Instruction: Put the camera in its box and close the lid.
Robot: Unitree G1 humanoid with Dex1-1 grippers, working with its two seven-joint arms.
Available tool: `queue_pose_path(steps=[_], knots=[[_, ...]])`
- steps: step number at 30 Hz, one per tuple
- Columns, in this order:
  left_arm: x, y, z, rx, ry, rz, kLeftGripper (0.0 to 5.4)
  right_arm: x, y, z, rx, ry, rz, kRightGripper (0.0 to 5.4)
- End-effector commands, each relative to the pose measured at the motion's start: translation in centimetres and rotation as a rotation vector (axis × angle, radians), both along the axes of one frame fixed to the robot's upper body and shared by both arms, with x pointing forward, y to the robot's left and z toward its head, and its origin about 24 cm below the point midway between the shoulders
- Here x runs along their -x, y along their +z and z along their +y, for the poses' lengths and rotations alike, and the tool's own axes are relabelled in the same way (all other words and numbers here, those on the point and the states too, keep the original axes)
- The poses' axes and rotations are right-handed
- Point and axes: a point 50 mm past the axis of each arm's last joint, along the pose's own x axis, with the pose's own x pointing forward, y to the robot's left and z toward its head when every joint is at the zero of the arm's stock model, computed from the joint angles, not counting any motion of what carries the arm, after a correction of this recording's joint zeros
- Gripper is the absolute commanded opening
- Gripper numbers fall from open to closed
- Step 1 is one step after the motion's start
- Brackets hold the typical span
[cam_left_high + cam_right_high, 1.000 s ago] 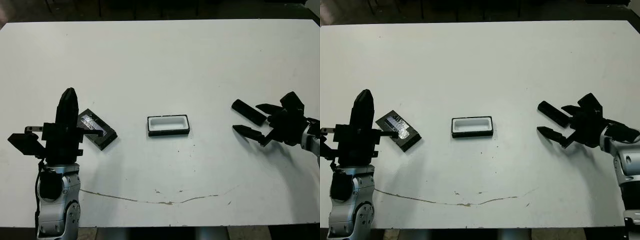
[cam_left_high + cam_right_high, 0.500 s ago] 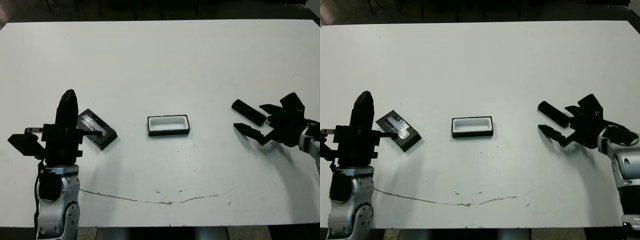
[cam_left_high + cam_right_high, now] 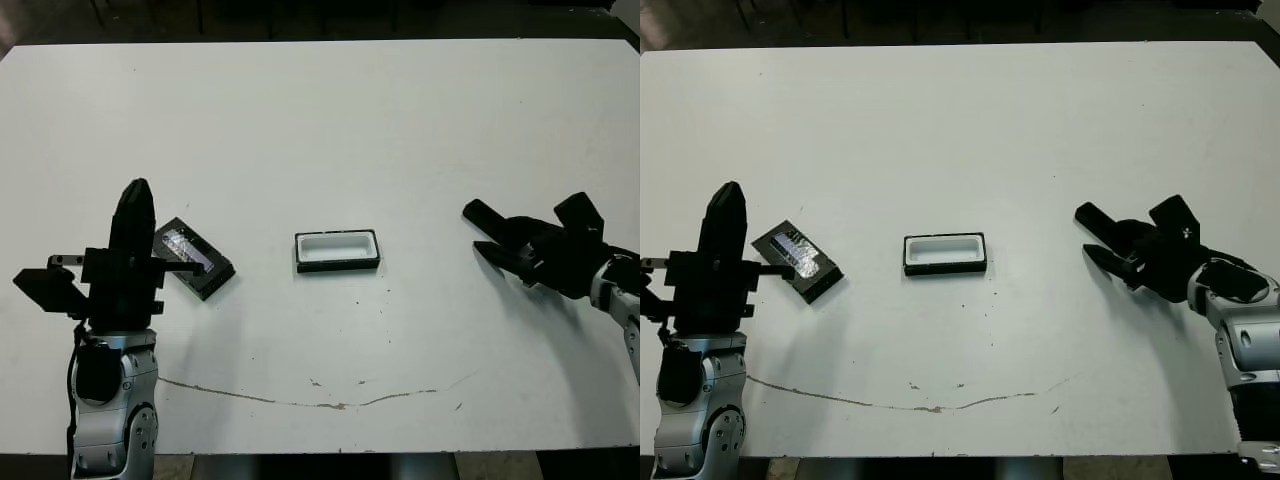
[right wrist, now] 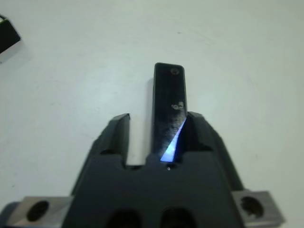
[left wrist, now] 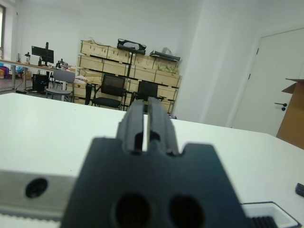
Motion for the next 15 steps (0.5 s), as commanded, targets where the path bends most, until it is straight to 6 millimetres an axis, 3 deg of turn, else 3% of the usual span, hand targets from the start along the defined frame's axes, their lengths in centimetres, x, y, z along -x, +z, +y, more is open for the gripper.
queue_pose_path(steps=[1, 7, 15], knots=[[0.26, -0.42, 0.32, -0.008, 0.008, 0.036, 0.00, 0.62, -1.15, -0.46, 0.011, 0.026, 0.071, 1.83], [0.28, -0.35, 0.22, -0.003, 0.010, 0.040, 0.00, 0.64, -0.76, -0.32, 0.021, 0.041, 0.110, 0.83], [0.24, -0.38, 0.28, -0.009, 0.009, 0.035, 0.00, 0.51, -0.43, -0.01, 0.031, 0.061, 0.095, 0.68]])
